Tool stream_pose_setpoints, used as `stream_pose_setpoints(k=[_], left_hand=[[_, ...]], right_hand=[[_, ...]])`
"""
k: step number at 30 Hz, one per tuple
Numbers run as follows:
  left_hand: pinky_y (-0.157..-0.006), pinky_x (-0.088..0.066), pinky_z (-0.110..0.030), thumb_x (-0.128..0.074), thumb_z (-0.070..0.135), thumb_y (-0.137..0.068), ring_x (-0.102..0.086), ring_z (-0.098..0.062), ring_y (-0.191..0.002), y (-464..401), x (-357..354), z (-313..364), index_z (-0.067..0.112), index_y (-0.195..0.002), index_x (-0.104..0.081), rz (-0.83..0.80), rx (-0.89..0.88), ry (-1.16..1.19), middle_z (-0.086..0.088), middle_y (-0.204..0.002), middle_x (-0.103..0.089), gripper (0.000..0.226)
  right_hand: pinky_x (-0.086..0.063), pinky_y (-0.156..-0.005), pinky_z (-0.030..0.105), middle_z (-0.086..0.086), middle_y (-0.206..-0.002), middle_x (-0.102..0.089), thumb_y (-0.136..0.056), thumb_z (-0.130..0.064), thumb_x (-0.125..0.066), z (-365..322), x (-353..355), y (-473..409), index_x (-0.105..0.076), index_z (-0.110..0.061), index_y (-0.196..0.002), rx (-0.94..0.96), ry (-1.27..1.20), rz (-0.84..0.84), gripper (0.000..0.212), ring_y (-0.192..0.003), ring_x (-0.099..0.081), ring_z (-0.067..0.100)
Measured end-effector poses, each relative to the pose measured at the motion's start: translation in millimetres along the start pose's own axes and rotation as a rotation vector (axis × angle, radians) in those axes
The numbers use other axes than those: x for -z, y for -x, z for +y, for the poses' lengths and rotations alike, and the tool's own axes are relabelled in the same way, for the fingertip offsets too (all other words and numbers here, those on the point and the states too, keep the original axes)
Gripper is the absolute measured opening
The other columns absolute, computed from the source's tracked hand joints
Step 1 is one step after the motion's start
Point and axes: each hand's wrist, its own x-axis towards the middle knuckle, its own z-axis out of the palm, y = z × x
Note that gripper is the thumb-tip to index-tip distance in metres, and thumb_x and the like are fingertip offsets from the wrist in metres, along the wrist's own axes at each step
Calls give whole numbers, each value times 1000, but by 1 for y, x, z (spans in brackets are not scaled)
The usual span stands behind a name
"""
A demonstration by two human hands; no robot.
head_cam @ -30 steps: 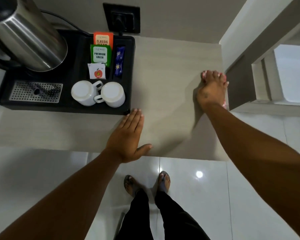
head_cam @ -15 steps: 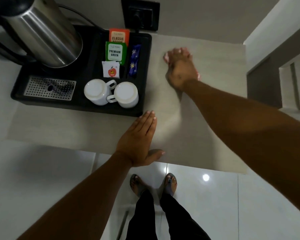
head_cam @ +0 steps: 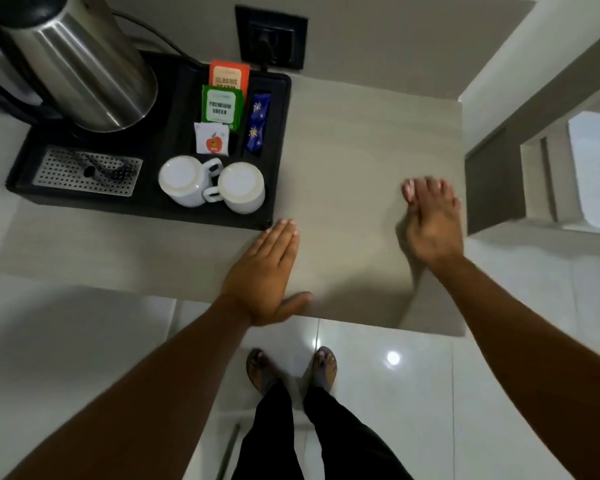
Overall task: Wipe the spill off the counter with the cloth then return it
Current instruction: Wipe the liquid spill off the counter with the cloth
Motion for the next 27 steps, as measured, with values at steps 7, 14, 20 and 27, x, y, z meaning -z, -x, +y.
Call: stream_pose_setpoints(k=[7, 14, 20, 27], left_hand=[[-128, -14, -52, -37, 75, -91, -3, -35, -159, 0, -1, 2, -4, -159, -12, 4, 1, -46, -24, -170, -9, 107], [-130, -5, -49, -27, 76, -91, -2, -37, -159, 0, 0, 5, -6, -158, -11, -38, -1, -87, -26, -170, -7, 107], [-129, -3, -54, -16, 77, -92, 3, -40, -158, 3, -9, 21, -9, -157, -5, -27, 82, -147, -30, -168, -2, 108], [-129, -6, -55, -14, 77, -92, 0, -41, -158, -2, -7, 20, -8, -157, -3, -25, 82, -158, -29, -168, -4, 107]], right_hand=[[-11, -124, 49, 17, -162, -29, -93, -19, -45, -90, -37, 54, -34, -10, -152, 124, -75, -5, 60, -152, -14, 39], [-11, -124, 55, 10, -163, -30, -91, -12, -46, -29, -31, 140, -35, -20, -152, -123, -52, 40, 62, -153, -13, 32], [-10, -125, 49, 13, -161, -31, -101, -20, -35, 18, -5, 120, -40, -18, -147, -426, -129, 113, 47, -152, -16, 33], [-4, -122, 41, 15, -159, -36, -97, -11, -44, -82, -29, 127, -45, -17, -146, -76, -107, 105, 49, -152, -16, 37]])
